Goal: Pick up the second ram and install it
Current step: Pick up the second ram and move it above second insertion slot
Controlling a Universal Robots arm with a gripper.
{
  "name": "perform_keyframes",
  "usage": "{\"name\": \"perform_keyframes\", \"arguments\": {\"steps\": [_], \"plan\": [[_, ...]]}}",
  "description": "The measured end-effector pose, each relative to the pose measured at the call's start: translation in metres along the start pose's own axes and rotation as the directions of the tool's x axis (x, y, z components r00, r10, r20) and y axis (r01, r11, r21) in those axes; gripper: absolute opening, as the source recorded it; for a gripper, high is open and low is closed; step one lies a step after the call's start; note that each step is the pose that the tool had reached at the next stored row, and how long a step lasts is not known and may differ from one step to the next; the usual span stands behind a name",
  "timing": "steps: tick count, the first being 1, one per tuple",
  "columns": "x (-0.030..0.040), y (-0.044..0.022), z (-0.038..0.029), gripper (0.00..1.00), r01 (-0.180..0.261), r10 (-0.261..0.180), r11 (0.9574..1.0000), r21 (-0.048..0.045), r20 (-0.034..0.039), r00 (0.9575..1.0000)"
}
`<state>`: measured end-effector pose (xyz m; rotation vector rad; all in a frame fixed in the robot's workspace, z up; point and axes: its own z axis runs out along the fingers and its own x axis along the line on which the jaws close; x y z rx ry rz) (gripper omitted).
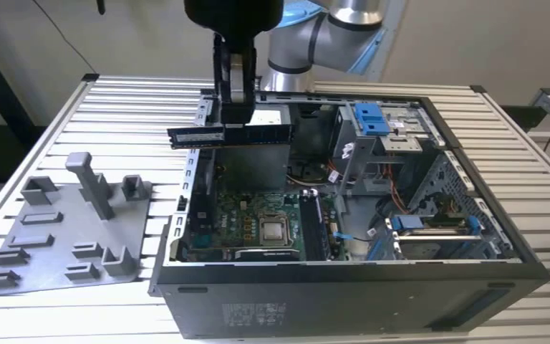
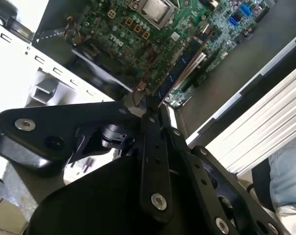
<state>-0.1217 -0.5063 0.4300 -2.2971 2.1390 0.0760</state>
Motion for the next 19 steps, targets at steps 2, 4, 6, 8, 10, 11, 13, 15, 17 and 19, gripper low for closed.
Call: {"name": "perform_keyframes", "arguments": {"steps": [2, 4, 6, 8, 10, 11, 13, 15, 17, 19], "plan": [[0.0002, -0.0028, -0.0001, 0.14, 0.0, 0.0, 1.0, 0.0, 0.0, 1.0], [0.0004, -0.0054, -0.0002, 0.14, 0.0, 0.0, 1.0, 0.0, 0.0, 1.0], [0.0006, -0.0082, -0.0003, 0.14, 0.0, 0.0, 1.0, 0.0, 0.0, 1.0], [0.0008, -0.0114, -0.0004, 0.14, 0.0, 0.0, 1.0, 0.0, 0.0, 1.0], [0.001, -0.0146, -0.0005, 0.14, 0.0, 0.0, 1.0, 0.0001, 0.0001, 1.0], [0.0011, -0.0163, -0.0006, 0.14, 0.0, 0.0, 1.0, 0.0, 0.0, 1.0], [0.0014, -0.0198, -0.0007, 0.14, 0.0, 0.0, 1.0, 0.0, 0.0, 1.0], [0.0017, -0.0235, -0.0008, 0.14, 0.0, 0.0, 1.0, 0.0, 0.0, 1.0], [0.0019, -0.0274, -0.0009, 0.14, 0.0, 0.0, 1.0, 0.0, 0.0, 1.0], [0.0022, -0.0314, -0.0011, 0.14, 0.0, 0.0, 1.0, 0.0, 0.0, 1.0]]}}
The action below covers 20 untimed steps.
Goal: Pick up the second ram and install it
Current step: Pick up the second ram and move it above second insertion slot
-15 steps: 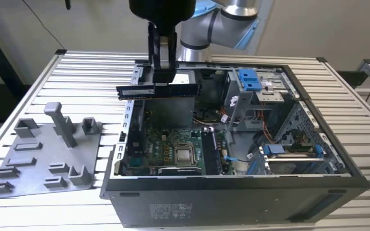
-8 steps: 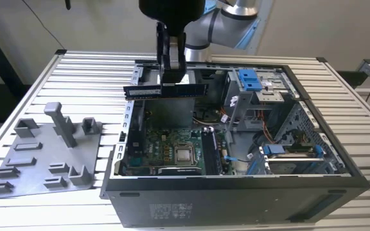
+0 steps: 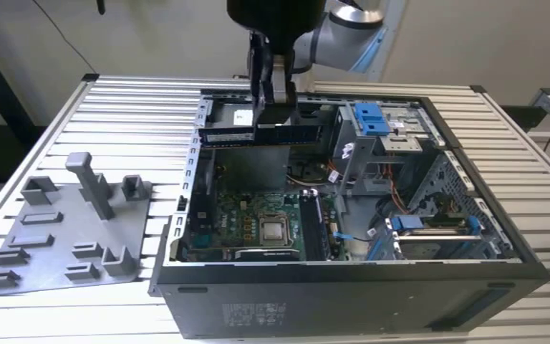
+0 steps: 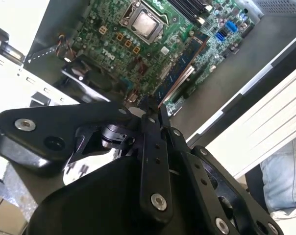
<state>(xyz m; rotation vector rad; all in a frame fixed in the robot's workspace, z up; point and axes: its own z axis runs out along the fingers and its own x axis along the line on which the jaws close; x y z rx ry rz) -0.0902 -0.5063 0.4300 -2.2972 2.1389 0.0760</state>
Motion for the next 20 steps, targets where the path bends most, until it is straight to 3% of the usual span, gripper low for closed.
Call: {"name": "perform_keyframes", "arguments": {"steps": [11, 20], "plan": [[0.0015, -0.0207, -0.0007, 0.14, 0.0, 0.0, 1.0, 0.0, 0.0, 1.0], [0.0024, -0.0334, -0.0011, 0.14, 0.0, 0.0, 1.0, 0.0, 0.0001, 1.0]]}}
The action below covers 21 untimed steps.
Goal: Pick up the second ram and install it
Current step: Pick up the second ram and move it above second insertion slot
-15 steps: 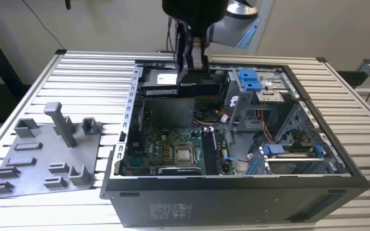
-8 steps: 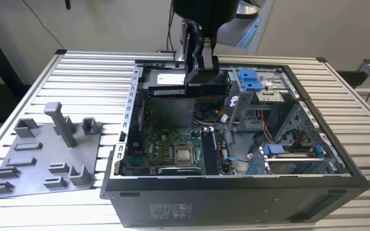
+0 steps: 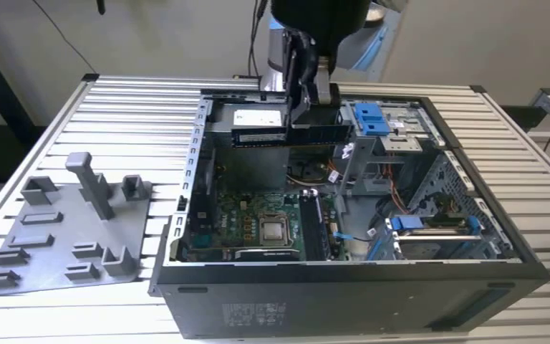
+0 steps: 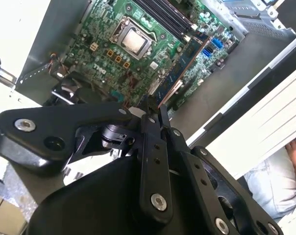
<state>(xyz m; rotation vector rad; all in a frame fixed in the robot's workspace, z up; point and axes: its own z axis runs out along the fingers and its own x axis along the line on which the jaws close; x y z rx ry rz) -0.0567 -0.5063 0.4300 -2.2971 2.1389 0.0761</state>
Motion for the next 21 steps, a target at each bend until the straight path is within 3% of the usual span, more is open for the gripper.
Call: {"name": "perform_keyframes", "arguments": {"steps": [21], "plan": [[0.0011, -0.0157, -0.0005, 0.14, 0.0, 0.0, 1.0, 0.0, 0.0, 1.0]]}}
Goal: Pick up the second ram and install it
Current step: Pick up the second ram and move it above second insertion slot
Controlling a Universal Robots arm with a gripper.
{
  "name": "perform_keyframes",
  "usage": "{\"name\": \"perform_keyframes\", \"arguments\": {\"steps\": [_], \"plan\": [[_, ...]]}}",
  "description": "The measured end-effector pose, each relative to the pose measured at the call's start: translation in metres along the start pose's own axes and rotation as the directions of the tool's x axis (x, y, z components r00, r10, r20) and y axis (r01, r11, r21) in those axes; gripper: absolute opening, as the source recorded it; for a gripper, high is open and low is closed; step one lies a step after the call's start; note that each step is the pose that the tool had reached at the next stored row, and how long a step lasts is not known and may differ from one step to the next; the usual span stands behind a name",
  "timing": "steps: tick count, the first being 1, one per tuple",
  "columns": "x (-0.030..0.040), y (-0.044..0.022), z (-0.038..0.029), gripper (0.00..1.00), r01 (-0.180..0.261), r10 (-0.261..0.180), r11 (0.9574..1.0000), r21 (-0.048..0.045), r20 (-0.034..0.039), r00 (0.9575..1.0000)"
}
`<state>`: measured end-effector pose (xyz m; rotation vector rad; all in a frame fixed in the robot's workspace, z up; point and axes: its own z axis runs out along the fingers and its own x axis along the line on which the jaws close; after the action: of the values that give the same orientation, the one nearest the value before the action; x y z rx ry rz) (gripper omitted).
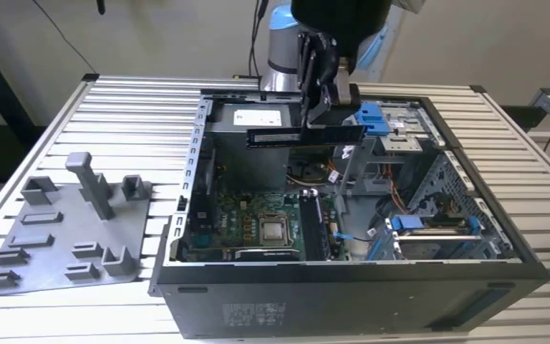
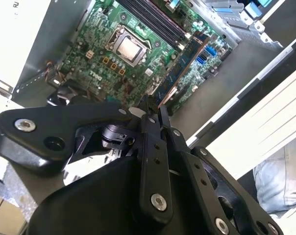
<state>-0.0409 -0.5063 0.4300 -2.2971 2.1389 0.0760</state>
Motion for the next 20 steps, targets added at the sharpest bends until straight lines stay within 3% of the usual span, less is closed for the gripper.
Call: {"name": "perform_keyframes", "arguments": {"steps": [20], "plan": [[0.001, -0.0145, -0.0005, 0.14, 0.0, 0.0, 1.0, 0.0, 0.0, 1.0]]}}
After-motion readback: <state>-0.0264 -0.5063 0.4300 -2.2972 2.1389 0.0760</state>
